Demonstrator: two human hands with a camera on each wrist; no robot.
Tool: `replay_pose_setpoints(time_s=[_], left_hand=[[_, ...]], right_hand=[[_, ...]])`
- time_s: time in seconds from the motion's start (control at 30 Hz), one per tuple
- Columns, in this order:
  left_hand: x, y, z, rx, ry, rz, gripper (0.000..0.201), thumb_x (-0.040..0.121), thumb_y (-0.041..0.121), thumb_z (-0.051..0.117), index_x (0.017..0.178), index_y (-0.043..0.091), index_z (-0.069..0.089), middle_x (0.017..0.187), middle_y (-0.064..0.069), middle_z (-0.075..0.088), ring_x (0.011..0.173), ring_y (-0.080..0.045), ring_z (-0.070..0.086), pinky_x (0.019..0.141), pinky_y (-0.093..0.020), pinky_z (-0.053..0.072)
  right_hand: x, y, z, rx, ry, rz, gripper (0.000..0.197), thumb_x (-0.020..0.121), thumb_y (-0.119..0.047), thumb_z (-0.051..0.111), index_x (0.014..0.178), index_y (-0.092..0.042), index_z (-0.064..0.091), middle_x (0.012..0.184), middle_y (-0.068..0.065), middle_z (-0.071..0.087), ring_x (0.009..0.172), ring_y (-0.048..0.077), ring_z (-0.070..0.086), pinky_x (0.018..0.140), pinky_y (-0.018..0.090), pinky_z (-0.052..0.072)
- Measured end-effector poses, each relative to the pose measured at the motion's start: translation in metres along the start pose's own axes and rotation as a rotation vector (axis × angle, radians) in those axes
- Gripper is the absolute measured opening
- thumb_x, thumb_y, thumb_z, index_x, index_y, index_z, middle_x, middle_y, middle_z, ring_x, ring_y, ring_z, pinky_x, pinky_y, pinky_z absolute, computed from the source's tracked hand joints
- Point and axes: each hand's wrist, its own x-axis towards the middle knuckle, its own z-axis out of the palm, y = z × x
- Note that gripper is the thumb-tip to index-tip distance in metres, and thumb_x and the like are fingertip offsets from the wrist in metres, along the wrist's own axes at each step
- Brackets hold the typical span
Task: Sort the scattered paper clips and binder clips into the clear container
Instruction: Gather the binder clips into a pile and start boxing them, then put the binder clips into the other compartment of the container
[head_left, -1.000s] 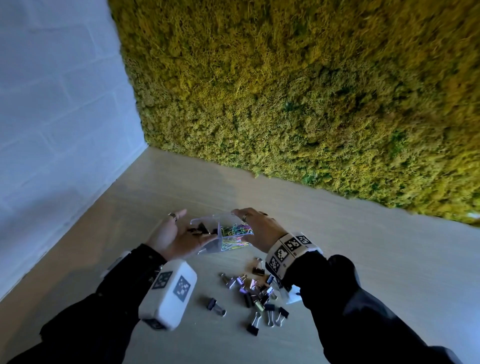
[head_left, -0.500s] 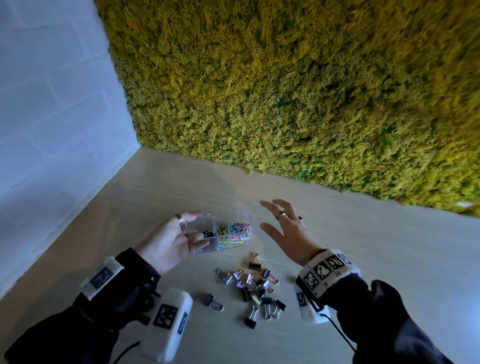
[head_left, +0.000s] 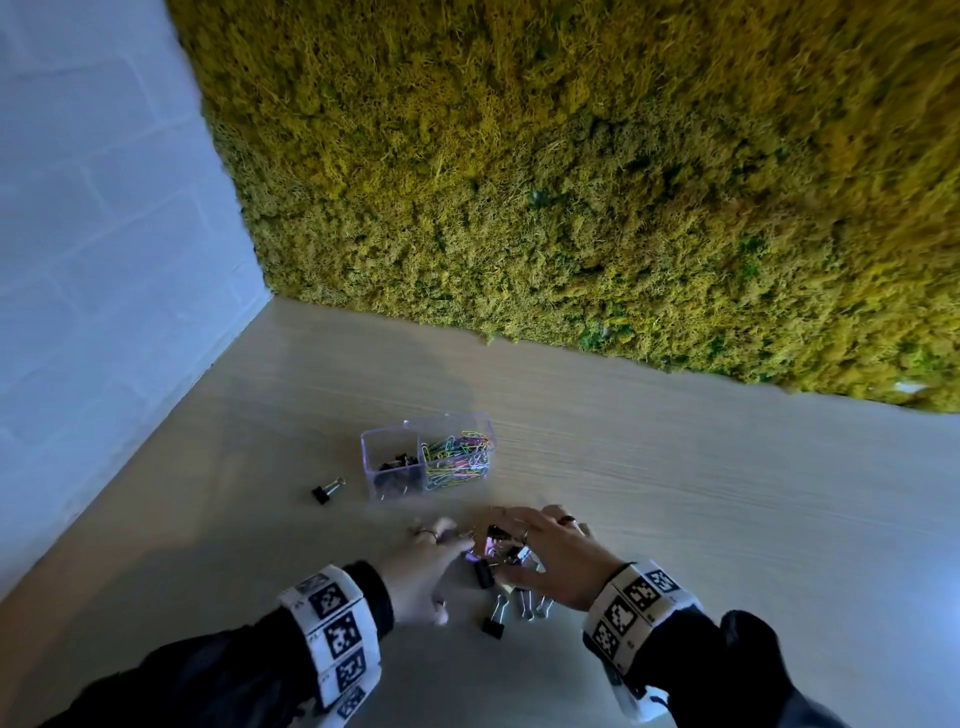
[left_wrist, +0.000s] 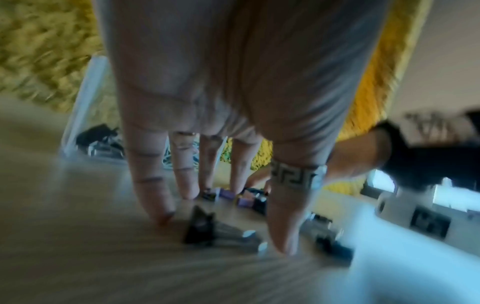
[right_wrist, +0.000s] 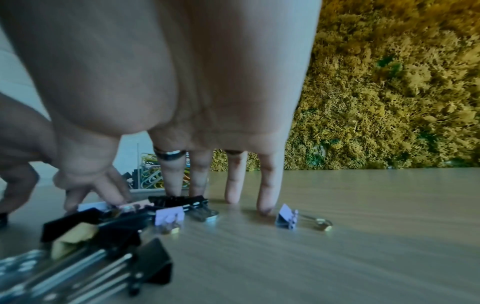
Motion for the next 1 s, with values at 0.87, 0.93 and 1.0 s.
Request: replay_pose_setpoints(time_s=[0.87,0.93,1.0], left_hand=[[0.023,-0.003,0.005,0.22,0.184,-0.047,0.026,0.074,0.003,0.058,0.099,0.01,0.059,0.114,-0.006,0.047,0.089,-0.021,0.048,0.073,-0.03,0.037],[0.022,0.002,0.005,0.322,0.141,-0.097,0.029,0.077,0.004,0.056,0.106,0.008,0.056,0.131,-0.017,0.039,0.098,-0.024,0.052,0.077,-0.031,0.04],[0.024,0.004,0.004,0.409,0.085,-0.132,0.029,0.082,0.007,0.054,0.111,0.005,0.055,0.141,-0.024,0.032,0.113,-0.03,0.051,0.09,-0.034,0.042]], right_hand=[[0.015,-0.008,0.017,0.142,0.202,0.086,0.022,0.07,-0.031,0.066,0.091,-0.025,0.063,0.104,-0.001,0.06,0.099,0.026,0.055,0.092,0.032,0.037],[0.018,-0.011,0.011,0.138,0.2,0.09,0.015,0.072,-0.021,0.063,0.087,-0.021,0.064,0.102,0.003,0.063,0.096,0.026,0.056,0.091,0.029,0.036],[0.02,-0.012,0.004,0.182,0.202,0.099,0.013,0.071,-0.01,0.06,0.079,-0.019,0.064,0.097,0.004,0.064,0.094,0.025,0.058,0.09,0.026,0.037]])
